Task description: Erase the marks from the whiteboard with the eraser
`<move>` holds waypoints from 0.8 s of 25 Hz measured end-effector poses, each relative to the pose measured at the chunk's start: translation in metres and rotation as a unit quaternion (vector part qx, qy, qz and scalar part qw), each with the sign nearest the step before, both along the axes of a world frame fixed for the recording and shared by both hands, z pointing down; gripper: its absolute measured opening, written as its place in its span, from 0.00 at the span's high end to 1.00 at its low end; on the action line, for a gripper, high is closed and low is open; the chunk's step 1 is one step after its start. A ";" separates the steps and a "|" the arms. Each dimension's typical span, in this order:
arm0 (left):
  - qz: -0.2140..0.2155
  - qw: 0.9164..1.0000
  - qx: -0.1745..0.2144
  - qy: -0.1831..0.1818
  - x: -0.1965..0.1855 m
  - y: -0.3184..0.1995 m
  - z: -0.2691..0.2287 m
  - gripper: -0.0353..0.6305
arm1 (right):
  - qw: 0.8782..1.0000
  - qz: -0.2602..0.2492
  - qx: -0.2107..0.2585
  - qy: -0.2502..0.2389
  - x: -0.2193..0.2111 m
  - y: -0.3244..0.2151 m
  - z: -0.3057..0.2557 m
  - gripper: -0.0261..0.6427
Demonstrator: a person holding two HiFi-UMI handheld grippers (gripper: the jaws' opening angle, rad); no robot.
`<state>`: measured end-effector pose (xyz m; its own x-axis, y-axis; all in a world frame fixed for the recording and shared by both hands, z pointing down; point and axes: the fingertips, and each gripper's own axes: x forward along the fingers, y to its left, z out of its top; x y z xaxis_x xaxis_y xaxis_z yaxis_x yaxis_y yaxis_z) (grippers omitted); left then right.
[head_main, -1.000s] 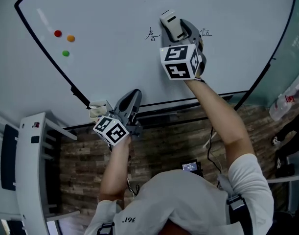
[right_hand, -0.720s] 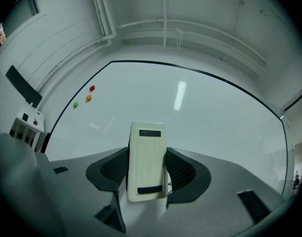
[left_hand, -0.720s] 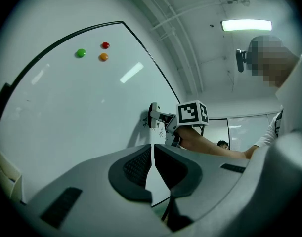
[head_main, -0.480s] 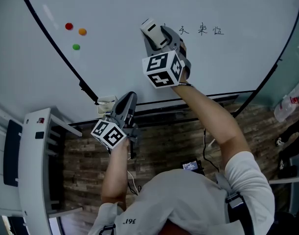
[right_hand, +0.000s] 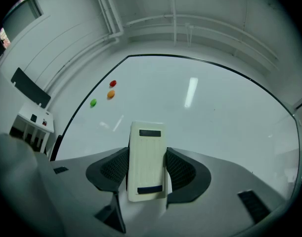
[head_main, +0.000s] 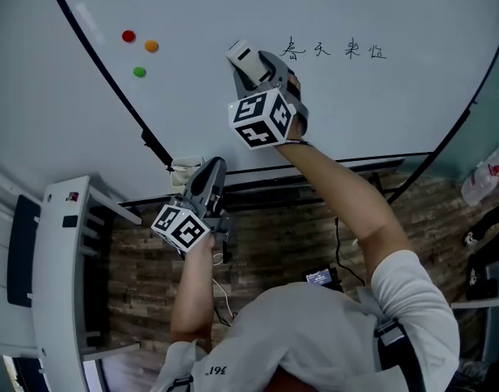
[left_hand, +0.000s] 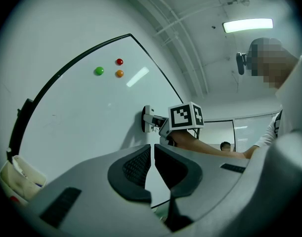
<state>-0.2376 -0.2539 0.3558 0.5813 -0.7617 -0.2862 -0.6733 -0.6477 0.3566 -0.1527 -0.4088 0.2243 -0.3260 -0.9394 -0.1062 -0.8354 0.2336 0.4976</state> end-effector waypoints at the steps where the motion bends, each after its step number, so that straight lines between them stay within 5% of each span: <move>1: 0.000 1.000 0.001 -0.001 -0.002 0.000 0.001 0.93 | 1.000 0.004 -0.003 0.002 -0.001 -0.004 0.004 0.58; 20: 0.016 1.000 0.000 -0.001 0.014 -0.009 0.004 0.93 | 0.998 0.050 0.000 0.026 0.022 -0.018 0.008 0.58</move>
<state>-0.2233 -0.2625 0.3595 0.6060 -0.7428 -0.2848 -0.6527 -0.6689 0.3558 -0.1306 -0.4264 0.2327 -0.2350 -0.9677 -0.0917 -0.8281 0.1499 0.5402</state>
